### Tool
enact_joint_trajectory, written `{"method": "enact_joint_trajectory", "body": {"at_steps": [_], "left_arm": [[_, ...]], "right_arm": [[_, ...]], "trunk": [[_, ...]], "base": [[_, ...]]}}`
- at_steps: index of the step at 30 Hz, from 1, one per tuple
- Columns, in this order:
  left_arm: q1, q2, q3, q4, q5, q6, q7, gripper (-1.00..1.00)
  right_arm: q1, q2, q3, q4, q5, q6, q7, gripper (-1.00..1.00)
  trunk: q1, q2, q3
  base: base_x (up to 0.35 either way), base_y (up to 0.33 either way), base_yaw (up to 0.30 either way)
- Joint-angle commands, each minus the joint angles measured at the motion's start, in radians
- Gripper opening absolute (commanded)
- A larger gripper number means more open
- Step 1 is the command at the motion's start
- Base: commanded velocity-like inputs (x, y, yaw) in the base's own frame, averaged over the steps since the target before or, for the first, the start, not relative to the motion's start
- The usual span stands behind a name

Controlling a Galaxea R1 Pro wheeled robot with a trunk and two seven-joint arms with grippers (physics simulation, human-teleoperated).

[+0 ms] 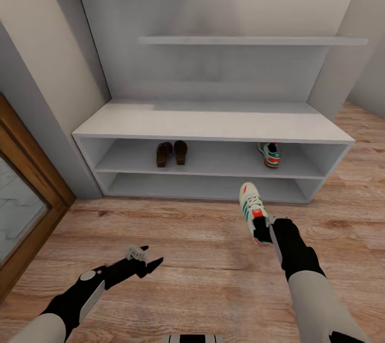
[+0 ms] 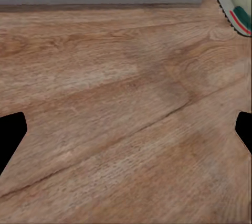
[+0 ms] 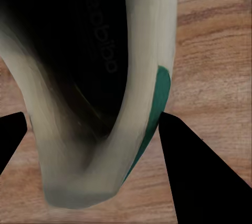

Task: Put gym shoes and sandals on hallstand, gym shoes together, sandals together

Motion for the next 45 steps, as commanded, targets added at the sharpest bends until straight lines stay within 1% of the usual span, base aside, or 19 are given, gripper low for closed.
{"method": "enact_joint_trajectory", "body": {"at_steps": [1,2,4,7,10,14,27,36,45], "left_arm": [[-0.001,-0.004,-0.013,-0.005,0.000,-0.001,0.002,1.00],[-0.001,-0.009,-0.019,-0.011,-0.005,-0.001,0.002,1.00],[-0.001,-0.002,-0.030,-0.009,-0.017,-0.008,0.001,1.00],[-0.001,0.005,-0.031,0.003,-0.016,-0.015,0.001,1.00],[-0.001,0.007,-0.048,0.007,-0.031,-0.018,0.002,1.00],[-0.001,0.008,-0.064,0.008,-0.037,-0.018,0.002,1.00],[0.000,0.007,-0.068,0.010,-0.041,-0.019,0.003,1.00],[0.000,0.006,-0.070,0.010,-0.041,-0.020,0.004,1.00],[0.000,0.006,-0.073,0.010,-0.042,-0.020,0.005,1.00]], "right_arm": [[-0.001,0.001,-0.003,0.005,0.002,-0.002,-0.001,-1.00],[-0.001,0.001,-0.003,0.010,0.002,-0.008,-0.001,-1.00],[0.002,0.002,-0.002,0.008,0.002,-0.019,-0.001,-1.00],[0.004,0.002,-0.002,-0.009,0.002,-0.002,-0.001,-1.00],[0.005,0.003,-0.002,-0.024,0.002,0.015,-0.001,-1.00],[0.006,0.003,-0.001,-0.026,0.002,0.038,-0.002,-1.00],[-0.008,0.004,-0.001,-0.024,0.001,0.047,-0.004,-1.00],[-0.057,0.004,-0.001,-0.028,0.000,0.047,-0.004,-1.00],[-0.060,0.003,-0.002,-0.034,0.001,0.046,-0.004,-1.00]], "trunk": [[0.000,0.000,-0.001],[0.000,0.000,-0.001],[0.000,0.000,-0.001],[0.000,0.000,-0.001],[0.000,0.000,-0.001],[0.000,0.000,-0.001],[0.000,0.000,-0.001],[0.000,0.000,-0.001],[0.000,0.000,-0.001]], "base": [[0.000,0.000,0.000],[0.000,0.000,0.000],[0.000,0.000,0.000],[0.000,0.000,0.000],[0.000,0.000,0.000],[0.000,0.000,0.000],[0.000,0.000,0.000],[0.000,0.000,0.000],[0.000,0.000,0.000]]}}
